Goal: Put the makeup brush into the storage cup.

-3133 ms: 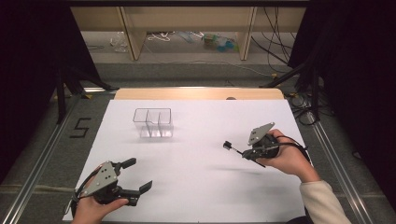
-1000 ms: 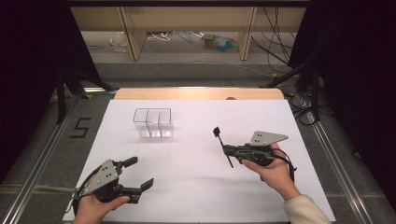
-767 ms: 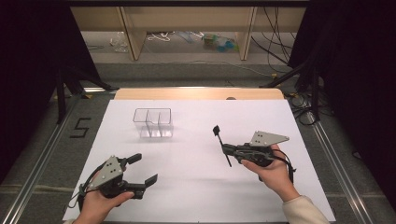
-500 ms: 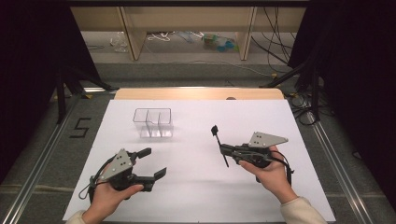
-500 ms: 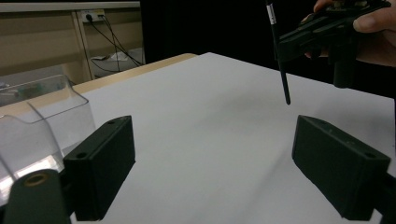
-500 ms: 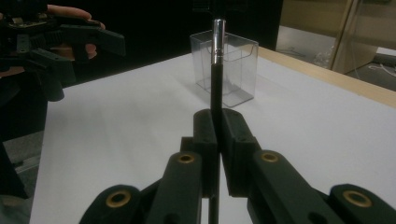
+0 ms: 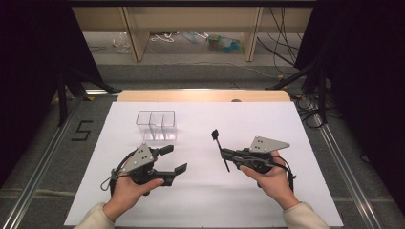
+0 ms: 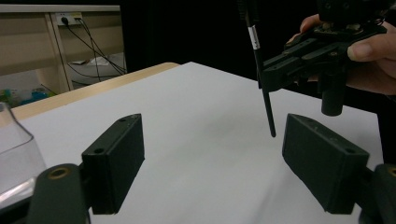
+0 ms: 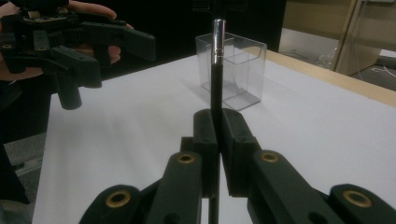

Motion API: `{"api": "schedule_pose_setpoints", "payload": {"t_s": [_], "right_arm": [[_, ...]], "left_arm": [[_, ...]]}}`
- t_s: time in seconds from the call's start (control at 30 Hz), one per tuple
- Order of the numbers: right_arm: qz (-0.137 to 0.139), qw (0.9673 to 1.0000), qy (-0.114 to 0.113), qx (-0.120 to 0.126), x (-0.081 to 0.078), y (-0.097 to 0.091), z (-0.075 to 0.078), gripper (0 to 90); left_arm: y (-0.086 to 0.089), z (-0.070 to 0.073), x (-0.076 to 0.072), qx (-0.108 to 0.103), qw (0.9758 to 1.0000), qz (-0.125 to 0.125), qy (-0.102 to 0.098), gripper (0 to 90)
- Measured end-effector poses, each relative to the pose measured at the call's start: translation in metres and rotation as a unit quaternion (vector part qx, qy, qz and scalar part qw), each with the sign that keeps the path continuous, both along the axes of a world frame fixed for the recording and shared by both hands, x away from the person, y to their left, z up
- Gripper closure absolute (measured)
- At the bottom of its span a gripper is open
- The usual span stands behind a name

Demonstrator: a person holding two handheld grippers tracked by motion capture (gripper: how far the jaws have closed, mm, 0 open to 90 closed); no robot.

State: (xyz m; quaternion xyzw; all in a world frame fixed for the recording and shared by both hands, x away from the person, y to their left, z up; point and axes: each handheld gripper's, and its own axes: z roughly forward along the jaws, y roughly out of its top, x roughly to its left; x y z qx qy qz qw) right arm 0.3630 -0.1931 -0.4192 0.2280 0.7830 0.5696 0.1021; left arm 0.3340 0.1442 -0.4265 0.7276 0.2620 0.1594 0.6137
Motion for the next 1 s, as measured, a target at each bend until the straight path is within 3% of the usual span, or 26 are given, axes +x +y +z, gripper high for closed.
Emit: {"api": "schedule_pose_setpoints", "payload": {"t_s": [0.07, 0.13, 0.17, 0.3, 0.37, 0.4, 0.43, 0.5, 0.57, 0.6, 0.67, 1.0], "right_arm": [[0.003, 0.9999, -0.003, 0.012, 0.000, 0.003, -0.002, 85.8], [0.006, 1.0000, -0.001, 0.007, -0.001, 0.005, -0.002, 85.7], [0.000, 0.9999, -0.013, 0.000, 0.000, 0.005, -0.002, 85.8], [-0.001, 0.9998, -0.016, 0.007, -0.001, 0.011, -0.005, 85.7], [0.004, 1.0000, -0.002, -0.008, -0.003, 0.011, -0.004, 85.7], [0.011, 0.9999, 0.000, 0.004, -0.003, 0.014, -0.005, 85.7], [0.010, 0.9999, 0.002, -0.002, -0.003, 0.014, -0.005, 85.7], [0.013, 0.9998, -0.010, 0.006, -0.002, 0.017, -0.006, 85.8], [0.015, 0.9998, -0.011, 0.012, -0.003, 0.019, -0.007, 85.7], [0.013, 0.9999, -0.004, 0.001, -0.004, 0.019, -0.006, 85.7], [0.018, 0.9997, -0.005, 0.014, -0.004, 0.022, -0.007, 85.8], [0.017, 0.9998, -0.005, 0.004, -0.006, 0.025, -0.007, 85.7]], "left_arm": [[-0.005, 0.001, 0.002, -0.002, 1.0000, -0.006, 0.001, 22.9], [-0.010, 0.002, 0.003, -0.004, 0.9999, -0.010, 0.002, 24.7], [-0.013, 0.002, 0.004, -0.010, 0.9998, -0.015, 0.003, 25.5], [-0.020, 0.004, 0.007, -0.008, 0.9997, -0.023, 0.000, 27.2], [-0.024, 0.003, 0.008, -0.014, 0.9996, -0.024, 0.007, 28.6], [-0.026, 0.003, 0.009, -0.013, 0.9995, -0.030, 0.004, 29.3], [-0.028, 0.003, 0.009, -0.018, 0.9994, -0.027, 0.010, 30.1], [-0.030, 0.004, 0.011, -0.018, 0.9992, -0.033, 0.010, 31.9], [-0.034, 0.004, 0.011, -0.025, 0.9990, -0.033, 0.014, 35.0], [-0.035, 0.004, 0.012, -0.024, 0.9990, -0.036, 0.010, 36.8], [-0.038, 0.004, 0.013, -0.029, 0.9987, -0.040, 0.010, 41.1], [-0.052, 0.004, 0.016, -0.051, 0.9972, -0.049, 0.023, 48.9]]}}
